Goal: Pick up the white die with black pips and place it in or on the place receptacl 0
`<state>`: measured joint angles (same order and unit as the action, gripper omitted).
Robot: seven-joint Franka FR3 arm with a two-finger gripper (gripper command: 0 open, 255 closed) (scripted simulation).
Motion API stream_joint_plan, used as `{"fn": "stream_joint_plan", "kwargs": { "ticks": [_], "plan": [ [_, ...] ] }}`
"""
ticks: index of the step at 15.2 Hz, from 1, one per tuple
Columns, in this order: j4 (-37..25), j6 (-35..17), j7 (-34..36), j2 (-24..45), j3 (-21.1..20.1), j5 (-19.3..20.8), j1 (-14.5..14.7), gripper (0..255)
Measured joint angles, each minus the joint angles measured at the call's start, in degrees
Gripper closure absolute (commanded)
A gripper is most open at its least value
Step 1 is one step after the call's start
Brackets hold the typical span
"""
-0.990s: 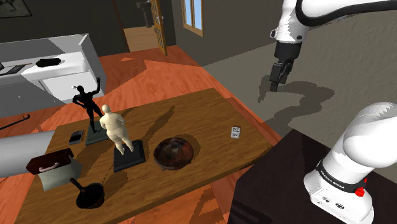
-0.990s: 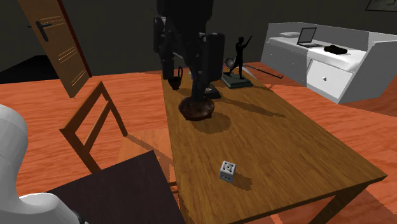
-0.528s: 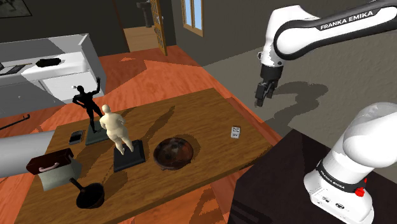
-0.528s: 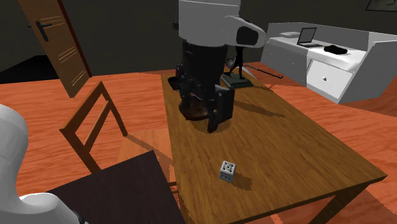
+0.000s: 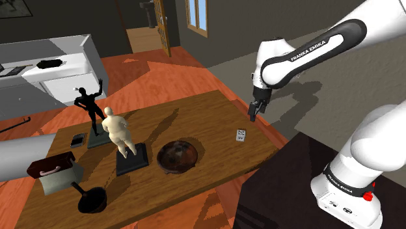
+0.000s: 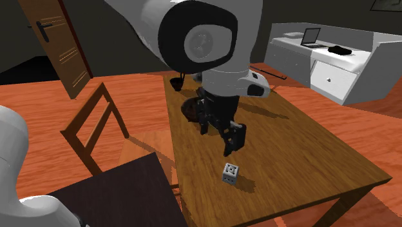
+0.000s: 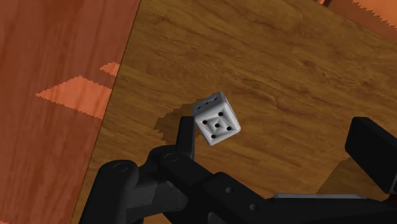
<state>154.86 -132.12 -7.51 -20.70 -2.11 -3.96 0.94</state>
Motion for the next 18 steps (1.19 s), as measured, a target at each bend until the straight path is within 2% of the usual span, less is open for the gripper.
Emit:
{"fn": "stream_joint_plan", "kwargs": {
  "ticks": [6,12,18],
  "plan": [
    [-1.49,-14.26,1.12,14.77,-0.58,1.07,-0.39,0],
    [-7.44,-25.66,3.63,31.17,-0.25,3.79,-0.29,0],
    [-8.95,-30.99,4.23,37.82,0.31,4.64,0.01,0]
  ]
}}
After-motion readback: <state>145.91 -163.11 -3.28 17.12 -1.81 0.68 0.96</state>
